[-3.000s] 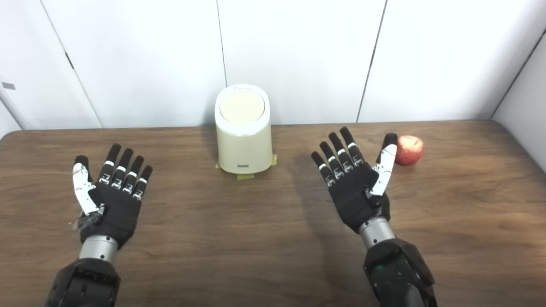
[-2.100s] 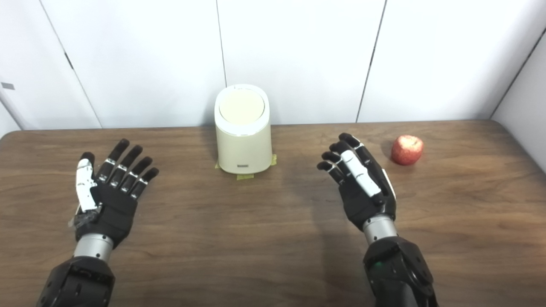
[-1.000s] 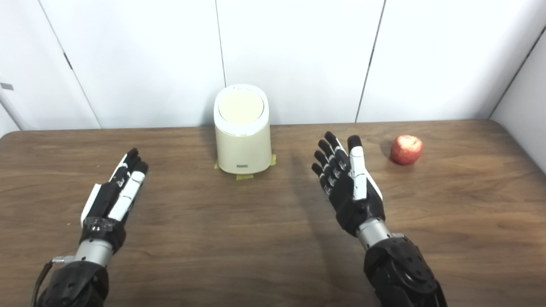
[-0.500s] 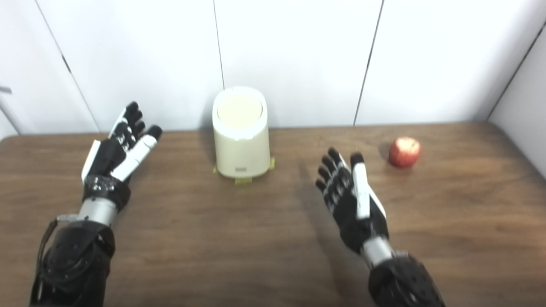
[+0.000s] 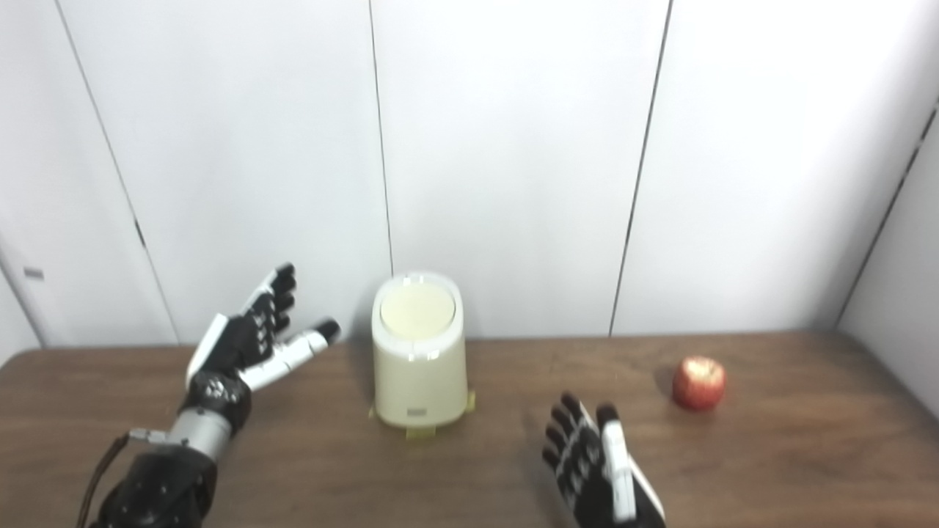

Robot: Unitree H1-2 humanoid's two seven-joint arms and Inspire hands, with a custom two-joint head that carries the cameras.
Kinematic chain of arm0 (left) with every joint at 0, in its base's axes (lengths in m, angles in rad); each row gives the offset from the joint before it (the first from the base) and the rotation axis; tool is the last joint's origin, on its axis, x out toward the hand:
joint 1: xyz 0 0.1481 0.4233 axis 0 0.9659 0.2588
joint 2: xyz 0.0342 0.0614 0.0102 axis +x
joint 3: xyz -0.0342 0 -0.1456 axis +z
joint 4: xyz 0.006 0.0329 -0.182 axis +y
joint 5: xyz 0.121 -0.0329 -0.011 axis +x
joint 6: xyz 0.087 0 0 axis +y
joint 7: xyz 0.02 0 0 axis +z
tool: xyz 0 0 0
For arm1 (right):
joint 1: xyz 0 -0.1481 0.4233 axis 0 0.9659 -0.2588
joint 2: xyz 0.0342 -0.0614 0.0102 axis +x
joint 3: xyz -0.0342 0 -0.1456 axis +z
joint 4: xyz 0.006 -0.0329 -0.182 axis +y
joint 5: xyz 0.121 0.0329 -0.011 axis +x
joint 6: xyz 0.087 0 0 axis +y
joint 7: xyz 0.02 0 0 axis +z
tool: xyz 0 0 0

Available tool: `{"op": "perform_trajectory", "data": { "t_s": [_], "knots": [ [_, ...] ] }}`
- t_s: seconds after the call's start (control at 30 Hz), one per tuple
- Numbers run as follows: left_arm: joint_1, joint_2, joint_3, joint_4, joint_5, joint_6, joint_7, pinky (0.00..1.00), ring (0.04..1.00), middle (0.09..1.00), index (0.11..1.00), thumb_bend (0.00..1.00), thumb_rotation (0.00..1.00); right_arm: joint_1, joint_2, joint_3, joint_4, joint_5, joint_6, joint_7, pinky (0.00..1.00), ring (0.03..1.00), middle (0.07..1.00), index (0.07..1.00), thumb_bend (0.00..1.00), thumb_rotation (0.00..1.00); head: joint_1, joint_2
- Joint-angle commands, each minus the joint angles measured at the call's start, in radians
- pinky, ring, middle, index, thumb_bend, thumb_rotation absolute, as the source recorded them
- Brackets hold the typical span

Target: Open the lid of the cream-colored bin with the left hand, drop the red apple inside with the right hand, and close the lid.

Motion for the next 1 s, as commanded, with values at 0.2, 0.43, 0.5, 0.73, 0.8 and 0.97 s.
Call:
{"op": "perform_trajectory", "data": {
  "t_s": [0.2,0.43,0.5,0.73,0.8,0.97],
  "knots": [
    [-0.129,-0.003,-0.022,0.099,0.088,-0.012,-0.050,0.88,0.939,0.966,0.988,0.94,0.33,-0.035,0.019,-0.016,0.043,-0.008,-0.106,0.052,1.00,1.000,1.000,1.000,0.51,1.00,0.006,-0.072],
    [-0.174,-0.035,-0.012,0.200,0.090,-0.051,-0.050,0.90,0.956,0.979,0.988,0.93,0.23,-0.043,0.025,-0.017,0.076,-0.021,-0.133,0.062,1.00,1.000,1.000,1.000,0.51,1.00,0.011,-0.101],
    [-0.189,-0.044,-0.006,0.237,0.093,-0.079,-0.040,0.90,0.961,0.980,0.985,0.92,0.20,-0.045,0.025,-0.018,0.086,-0.022,-0.140,0.067,1.00,1.000,1.000,1.000,0.51,1.00,0.010,-0.107],
    [-0.265,-0.056,-0.029,0.393,0.138,-0.234,-0.007,0.90,0.953,0.960,0.969,0.94,0.12,-0.050,0.033,-0.024,0.102,-0.024,-0.152,0.075,1.00,1.000,1.000,1.000,0.49,1.00,0.011,-0.112],
    [-0.290,-0.054,-0.047,0.435,0.172,-0.264,0.003,0.88,0.942,0.952,0.960,0.95,0.13,-0.049,0.034,-0.025,0.104,-0.026,-0.155,0.077,1.00,1.000,1.000,1.000,0.49,1.00,0.022,-0.110],
    [-0.340,-0.055,-0.075,0.505,0.224,-0.282,0.012,0.84,0.925,0.945,0.952,0.96,0.16,-0.047,0.034,-0.026,0.107,-0.021,-0.157,0.086,1.00,1.000,1.000,1.000,0.50,1.00,0.033,-0.107]
  ]
}}
